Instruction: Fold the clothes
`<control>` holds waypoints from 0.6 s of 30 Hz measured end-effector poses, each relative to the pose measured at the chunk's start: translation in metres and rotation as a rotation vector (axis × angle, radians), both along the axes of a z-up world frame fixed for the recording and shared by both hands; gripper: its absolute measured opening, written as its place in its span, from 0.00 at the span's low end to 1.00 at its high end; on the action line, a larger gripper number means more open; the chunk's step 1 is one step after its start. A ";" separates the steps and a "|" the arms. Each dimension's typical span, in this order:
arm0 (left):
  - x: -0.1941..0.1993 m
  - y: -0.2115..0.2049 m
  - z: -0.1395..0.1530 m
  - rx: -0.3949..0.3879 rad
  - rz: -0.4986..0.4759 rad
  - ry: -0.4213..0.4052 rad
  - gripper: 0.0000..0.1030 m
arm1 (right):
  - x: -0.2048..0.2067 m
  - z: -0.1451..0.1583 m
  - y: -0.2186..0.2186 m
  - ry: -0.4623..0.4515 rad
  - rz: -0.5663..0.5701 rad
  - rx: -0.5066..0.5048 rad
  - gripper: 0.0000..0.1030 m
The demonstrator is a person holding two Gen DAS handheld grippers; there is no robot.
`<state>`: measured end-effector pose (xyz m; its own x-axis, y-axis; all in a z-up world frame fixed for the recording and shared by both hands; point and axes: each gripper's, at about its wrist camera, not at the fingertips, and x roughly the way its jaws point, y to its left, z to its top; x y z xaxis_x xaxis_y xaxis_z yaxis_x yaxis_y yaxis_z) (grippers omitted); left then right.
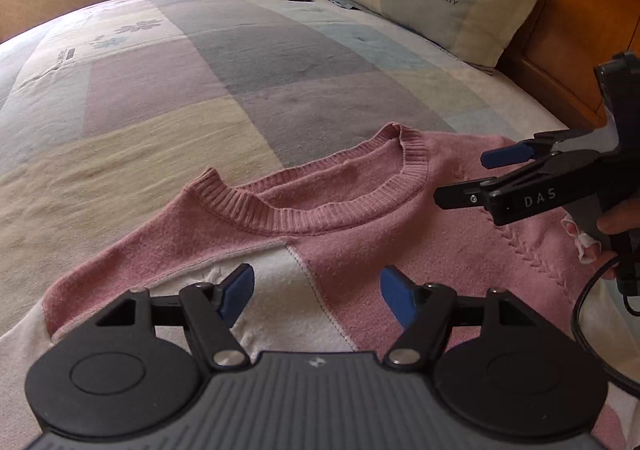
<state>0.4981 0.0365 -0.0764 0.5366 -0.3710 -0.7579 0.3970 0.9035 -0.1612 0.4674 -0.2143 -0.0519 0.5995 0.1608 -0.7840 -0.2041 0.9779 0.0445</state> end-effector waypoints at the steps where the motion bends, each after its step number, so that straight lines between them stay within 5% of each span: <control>1: 0.006 -0.006 -0.008 0.020 0.012 0.010 0.69 | 0.010 -0.007 0.002 0.008 0.022 -0.001 1.00; 5: 0.025 -0.007 -0.015 0.051 0.063 -0.068 0.72 | 0.035 -0.032 0.012 0.015 0.087 -0.017 1.00; 11: 0.057 0.022 -0.003 -0.049 0.256 0.005 0.71 | 0.056 -0.022 0.010 0.034 0.082 0.028 1.00; 18: 0.042 0.043 0.012 -0.088 0.219 0.039 0.73 | -0.013 0.019 -0.031 0.061 0.082 0.104 1.00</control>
<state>0.5396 0.0793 -0.0643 0.5821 -0.3147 -0.7497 0.1852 0.9491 -0.2547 0.4547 -0.2455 -0.0328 0.5328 0.2893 -0.7952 -0.2770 0.9476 0.1591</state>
